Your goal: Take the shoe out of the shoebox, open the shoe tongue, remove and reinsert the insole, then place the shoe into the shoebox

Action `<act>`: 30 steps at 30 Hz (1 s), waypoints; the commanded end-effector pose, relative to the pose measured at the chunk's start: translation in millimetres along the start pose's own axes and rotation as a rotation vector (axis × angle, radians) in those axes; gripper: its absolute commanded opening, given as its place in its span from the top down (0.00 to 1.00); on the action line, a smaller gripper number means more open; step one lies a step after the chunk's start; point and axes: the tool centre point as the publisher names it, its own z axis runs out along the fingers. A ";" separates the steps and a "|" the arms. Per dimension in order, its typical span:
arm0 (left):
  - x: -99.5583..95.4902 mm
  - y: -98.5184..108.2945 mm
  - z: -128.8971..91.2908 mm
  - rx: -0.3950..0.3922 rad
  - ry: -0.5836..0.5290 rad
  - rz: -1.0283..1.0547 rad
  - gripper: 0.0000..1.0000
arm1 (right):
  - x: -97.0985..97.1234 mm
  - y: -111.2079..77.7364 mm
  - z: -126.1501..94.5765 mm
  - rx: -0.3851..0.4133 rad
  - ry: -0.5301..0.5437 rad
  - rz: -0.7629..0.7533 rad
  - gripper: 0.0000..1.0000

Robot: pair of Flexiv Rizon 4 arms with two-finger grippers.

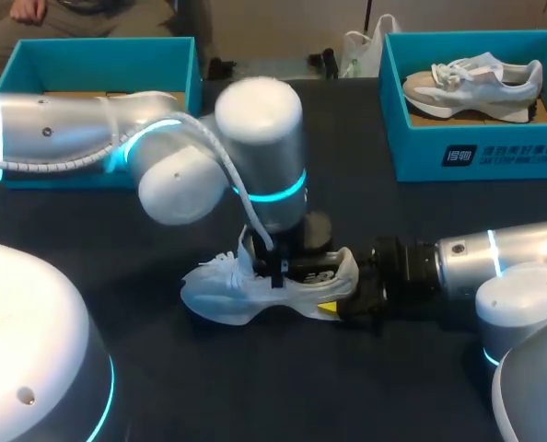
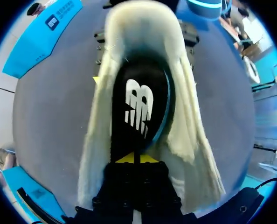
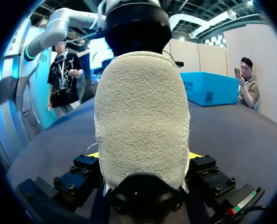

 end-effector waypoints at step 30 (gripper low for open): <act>3.5 12.6 -70.2 0.332 0.063 -0.067 1.00 | 2.3 1.4 1.2 0.007 0.002 0.001 1.00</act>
